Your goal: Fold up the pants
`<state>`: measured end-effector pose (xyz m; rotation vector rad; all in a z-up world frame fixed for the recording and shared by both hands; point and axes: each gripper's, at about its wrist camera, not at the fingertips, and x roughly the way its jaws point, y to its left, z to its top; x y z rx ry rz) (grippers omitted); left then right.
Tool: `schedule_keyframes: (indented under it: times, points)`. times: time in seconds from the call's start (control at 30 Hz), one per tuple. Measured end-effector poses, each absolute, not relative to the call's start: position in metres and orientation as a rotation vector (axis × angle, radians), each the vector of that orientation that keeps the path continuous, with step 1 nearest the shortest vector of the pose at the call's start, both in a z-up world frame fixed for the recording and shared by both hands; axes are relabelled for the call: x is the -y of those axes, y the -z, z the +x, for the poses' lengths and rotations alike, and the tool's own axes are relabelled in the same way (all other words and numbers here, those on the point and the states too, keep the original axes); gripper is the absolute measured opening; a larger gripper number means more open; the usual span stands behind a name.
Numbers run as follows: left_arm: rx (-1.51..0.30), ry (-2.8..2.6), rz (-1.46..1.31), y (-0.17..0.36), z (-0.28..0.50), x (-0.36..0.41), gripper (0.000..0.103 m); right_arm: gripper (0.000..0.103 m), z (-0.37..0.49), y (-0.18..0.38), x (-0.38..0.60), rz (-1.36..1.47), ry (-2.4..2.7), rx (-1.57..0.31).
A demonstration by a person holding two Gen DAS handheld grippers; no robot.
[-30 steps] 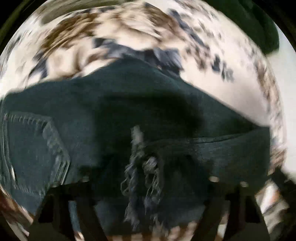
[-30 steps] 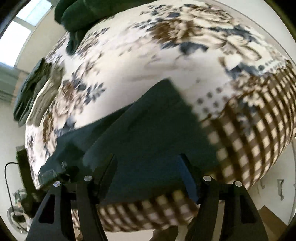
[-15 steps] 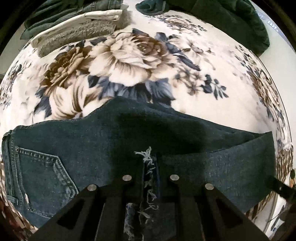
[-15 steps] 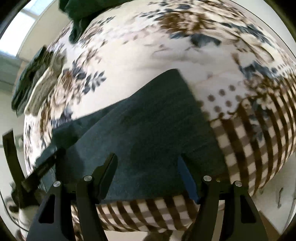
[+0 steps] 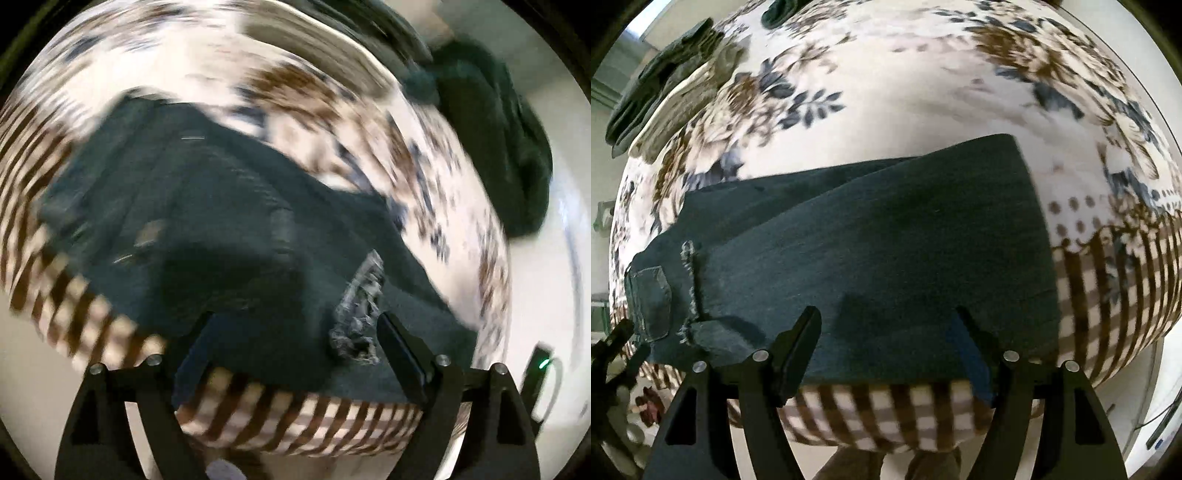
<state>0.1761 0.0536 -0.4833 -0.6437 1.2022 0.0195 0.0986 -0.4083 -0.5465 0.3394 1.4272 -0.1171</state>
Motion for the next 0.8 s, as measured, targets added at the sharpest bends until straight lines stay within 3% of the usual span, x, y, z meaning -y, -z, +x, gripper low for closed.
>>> schedule_keyframes:
  times: [0.17,0.2,0.23,0.3,0.37,0.6,0.77,0.8]
  points:
    - [-1.116,-0.256,-0.873,0.502,0.146,-0.127,0.086,0.075,0.106,0.552,0.386,0.283,0.114,-1.48]
    - [-1.107,-0.271,-0.916,0.511,0.145,-0.139,0.079,0.075,0.108,0.555,0.383,0.275,0.121,-1.495]
    - [-1.072,-0.272,-0.965,0.519,0.144,-0.15,0.056,0.075,0.11,0.558,0.381,0.268,0.127,-1.51]
    - [-1.052,-0.288,-1.007,0.536,0.148,-0.164,0.029,0.075,0.115,0.565,0.377,0.242,0.144,-1.529]
    - [-1.031,-0.29,-1.05,0.546,0.149,-0.17,0.019,0.075,0.119,0.571,0.371,0.206,0.165,-1.543]
    - [-0.884,-0.177,-0.959,0.529,0.153,-0.17,0.014,0.075,0.125,0.58,0.351,0.118,0.238,-1.576]
    - [-0.89,-0.151,-1.17,0.564,0.144,-0.192,0.016,0.075,0.135,0.586,0.34,0.11,0.272,-1.607]
    - [-0.883,-0.148,-1.189,0.562,0.14,-0.193,0.022,0.075,0.137,0.587,0.339,0.116,0.283,-1.613]
